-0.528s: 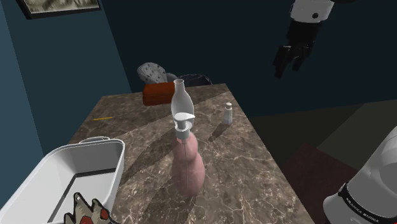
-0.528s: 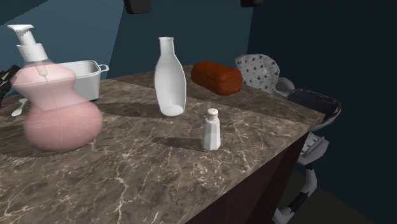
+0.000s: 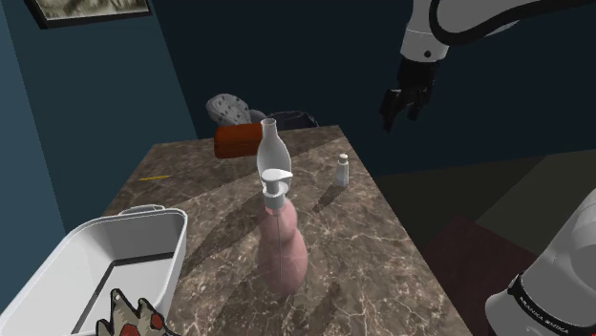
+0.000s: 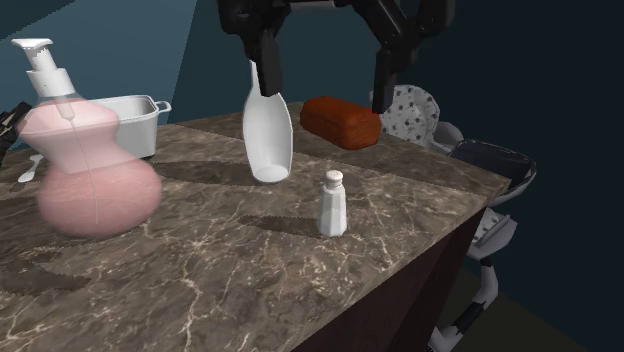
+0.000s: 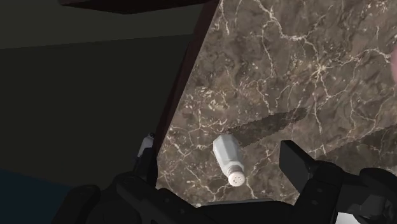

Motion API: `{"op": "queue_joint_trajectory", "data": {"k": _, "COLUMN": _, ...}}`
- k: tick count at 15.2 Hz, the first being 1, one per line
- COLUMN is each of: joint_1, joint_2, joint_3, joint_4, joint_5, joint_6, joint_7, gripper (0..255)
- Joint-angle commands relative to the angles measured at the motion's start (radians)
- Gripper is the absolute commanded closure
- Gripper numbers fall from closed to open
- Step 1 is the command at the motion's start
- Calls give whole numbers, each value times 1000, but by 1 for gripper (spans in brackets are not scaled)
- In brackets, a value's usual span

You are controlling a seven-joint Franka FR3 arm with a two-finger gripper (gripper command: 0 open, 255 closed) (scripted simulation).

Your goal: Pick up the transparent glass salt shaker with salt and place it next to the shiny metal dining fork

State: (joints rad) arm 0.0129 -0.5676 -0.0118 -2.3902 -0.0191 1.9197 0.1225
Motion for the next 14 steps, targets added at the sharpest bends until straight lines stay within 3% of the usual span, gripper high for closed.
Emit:
{"op": "queue_joint_trajectory", "data": {"k": 1, "joint_1": 4, "joint_2": 60, "joint_3": 1, "joint_4": 3, "joint_5": 9, "joint_6": 61, "joint_7": 4, "gripper": 0}}
{"op": "queue_joint_trajectory", "data": {"k": 14, "joint_1": 29, "joint_2": 537, "joint_3": 4, "joint_4": 183, "joint_5": 82, "joint_6": 377, "joint_7": -3, "gripper": 0}}
